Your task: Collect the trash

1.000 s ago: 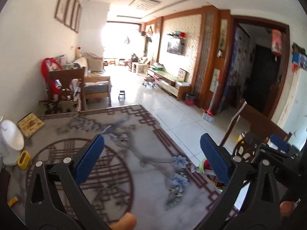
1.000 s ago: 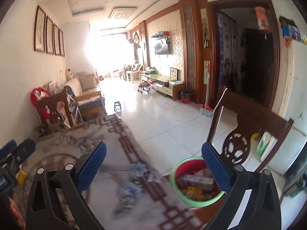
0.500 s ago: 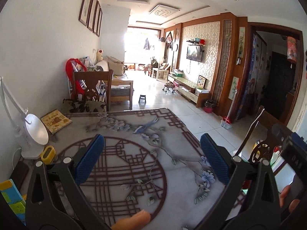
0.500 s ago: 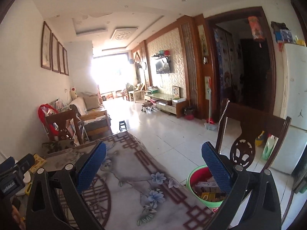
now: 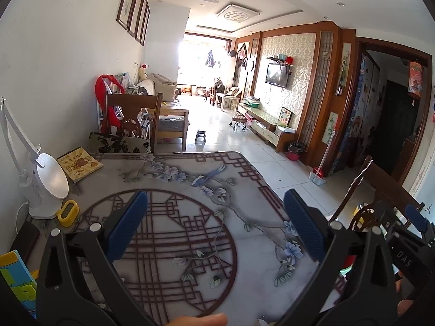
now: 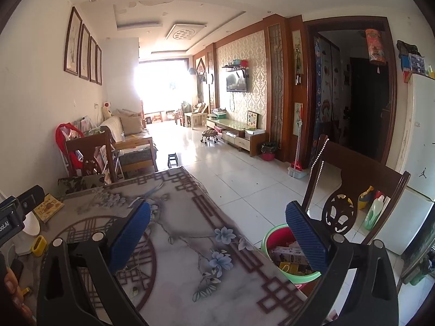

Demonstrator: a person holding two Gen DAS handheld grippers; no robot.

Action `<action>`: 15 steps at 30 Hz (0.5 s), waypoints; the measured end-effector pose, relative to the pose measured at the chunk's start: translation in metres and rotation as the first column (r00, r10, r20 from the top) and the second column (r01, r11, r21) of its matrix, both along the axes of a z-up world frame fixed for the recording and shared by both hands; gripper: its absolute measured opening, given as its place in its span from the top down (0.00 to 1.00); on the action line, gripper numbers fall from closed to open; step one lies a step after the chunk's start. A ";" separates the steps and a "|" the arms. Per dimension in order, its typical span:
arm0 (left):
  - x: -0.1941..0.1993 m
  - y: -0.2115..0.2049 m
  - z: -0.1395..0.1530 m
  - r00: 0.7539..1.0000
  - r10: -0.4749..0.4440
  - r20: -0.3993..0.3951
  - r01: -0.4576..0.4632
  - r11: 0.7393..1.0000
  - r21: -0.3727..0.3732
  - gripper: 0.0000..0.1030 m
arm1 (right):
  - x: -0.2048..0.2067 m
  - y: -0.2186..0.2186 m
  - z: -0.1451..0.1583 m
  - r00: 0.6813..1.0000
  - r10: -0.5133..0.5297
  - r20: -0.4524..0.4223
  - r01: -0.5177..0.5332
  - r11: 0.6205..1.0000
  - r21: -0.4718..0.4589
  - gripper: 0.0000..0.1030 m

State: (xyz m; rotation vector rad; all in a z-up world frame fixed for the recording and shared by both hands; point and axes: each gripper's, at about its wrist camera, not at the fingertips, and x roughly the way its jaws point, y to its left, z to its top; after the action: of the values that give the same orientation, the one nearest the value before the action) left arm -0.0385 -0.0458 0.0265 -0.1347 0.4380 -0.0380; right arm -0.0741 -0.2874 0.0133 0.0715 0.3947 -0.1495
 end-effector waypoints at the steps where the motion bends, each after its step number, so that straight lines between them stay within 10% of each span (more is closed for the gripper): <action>1: 0.000 0.000 0.000 1.000 -0.003 -0.003 0.003 1.000 0.001 0.05 | 0.001 0.001 0.000 1.000 0.000 -0.004 0.000 1.000 -0.006 0.06; 15: 0.006 -0.002 -0.002 0.998 -0.024 -0.050 0.025 1.000 0.006 0.05 | 0.001 0.004 0.001 1.000 0.010 -0.016 -0.010 1.000 -0.004 0.06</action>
State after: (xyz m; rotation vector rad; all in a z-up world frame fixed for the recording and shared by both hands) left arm -0.0326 -0.0476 0.0246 -0.1241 0.4899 -0.0574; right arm -0.0727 -0.2839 0.0146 0.0640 0.4108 -0.1414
